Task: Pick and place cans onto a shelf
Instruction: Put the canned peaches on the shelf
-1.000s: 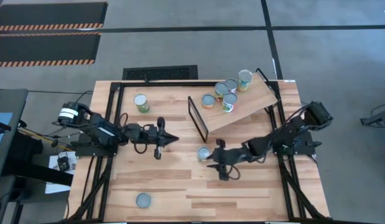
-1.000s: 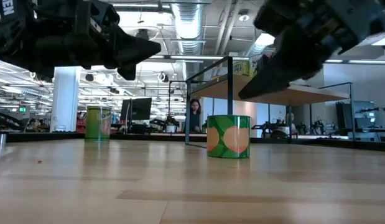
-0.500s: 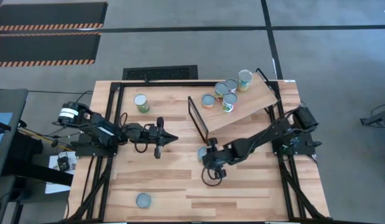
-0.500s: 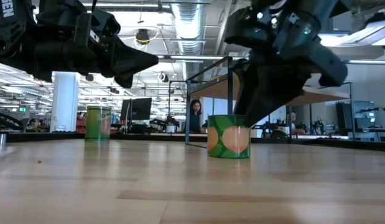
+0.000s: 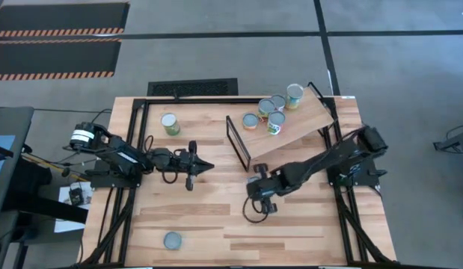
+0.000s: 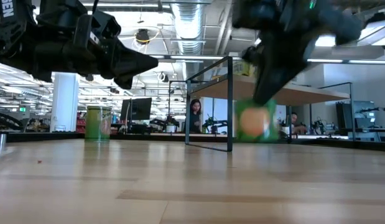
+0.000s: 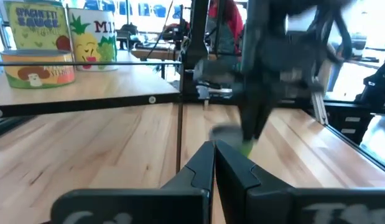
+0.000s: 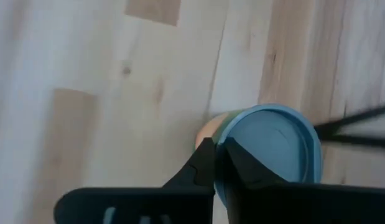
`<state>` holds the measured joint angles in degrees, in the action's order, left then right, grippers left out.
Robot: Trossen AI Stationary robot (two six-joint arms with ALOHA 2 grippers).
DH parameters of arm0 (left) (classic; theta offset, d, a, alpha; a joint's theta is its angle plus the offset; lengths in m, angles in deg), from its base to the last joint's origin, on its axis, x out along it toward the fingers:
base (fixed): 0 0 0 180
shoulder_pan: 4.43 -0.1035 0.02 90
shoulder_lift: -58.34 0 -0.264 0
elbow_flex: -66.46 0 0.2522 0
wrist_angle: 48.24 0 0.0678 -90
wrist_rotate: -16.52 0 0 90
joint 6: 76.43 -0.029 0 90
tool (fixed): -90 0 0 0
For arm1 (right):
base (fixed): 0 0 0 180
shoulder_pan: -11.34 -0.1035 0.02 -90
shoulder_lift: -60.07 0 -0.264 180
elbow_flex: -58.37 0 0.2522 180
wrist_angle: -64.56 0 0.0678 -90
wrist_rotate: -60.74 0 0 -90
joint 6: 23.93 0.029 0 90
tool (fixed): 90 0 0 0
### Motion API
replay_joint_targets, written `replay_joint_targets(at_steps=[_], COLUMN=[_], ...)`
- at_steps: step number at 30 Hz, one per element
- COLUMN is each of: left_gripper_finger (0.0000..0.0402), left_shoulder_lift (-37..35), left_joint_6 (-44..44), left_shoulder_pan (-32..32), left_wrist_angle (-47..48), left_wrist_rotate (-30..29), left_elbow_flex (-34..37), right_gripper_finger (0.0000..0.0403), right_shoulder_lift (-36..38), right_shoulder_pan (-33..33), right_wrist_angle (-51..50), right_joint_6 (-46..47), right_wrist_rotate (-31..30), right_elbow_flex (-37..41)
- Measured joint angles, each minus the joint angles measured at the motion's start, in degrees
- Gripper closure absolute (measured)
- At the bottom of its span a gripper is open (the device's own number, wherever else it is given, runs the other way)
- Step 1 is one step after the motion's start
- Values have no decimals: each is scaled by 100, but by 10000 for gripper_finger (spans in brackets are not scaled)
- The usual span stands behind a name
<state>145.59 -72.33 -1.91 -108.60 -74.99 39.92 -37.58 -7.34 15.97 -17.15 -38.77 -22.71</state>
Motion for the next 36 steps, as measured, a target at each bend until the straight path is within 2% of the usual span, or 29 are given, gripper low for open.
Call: replay_joint_targets(at_steps=[2,7,11,15,18,22,27,31,36], left_gripper_finger=[400,400,400,400,400,400,400,400,400], left_shoulder_lift=[0,1,0,0,0,0,0,0,0], left_joint_6=[19,23,23,23,23,23,23,23,23], left_shoulder_pan=[0,0,0,0,0,0,0,0,1], left_wrist_angle=[67,101,110,104,96,93,93,93,109], left_wrist_rotate=[-1,-26,-79,-84,-90,-112,-112,-136,-145], left_elbow_flex=[-2,-2,-2,-2,-4,-6,-6,-8,-8], right_gripper_finger=[375,386,373,367,377,381,374,376,373], right_shoulder_lift=[336,1449,2325,2974,3230,3430,3386,3205,2973], right_shoulder_pan=[-9,-115,-57,441,1147,2181,3310,3791,4082], right_wrist_angle=[-226,-1071,-1989,-2933,-3270,-3266,-3084,-2779,-2762], right_joint_6=[374,1440,2136,2408,2045,1055,-395,-1194,-1588], right_wrist_rotate=[225,169,-371,-976,-1113,-1094,-564,-233,-213], right_elbow_flex=[-5,-9,-9,-11,-9,-9,-9,-9,-9])
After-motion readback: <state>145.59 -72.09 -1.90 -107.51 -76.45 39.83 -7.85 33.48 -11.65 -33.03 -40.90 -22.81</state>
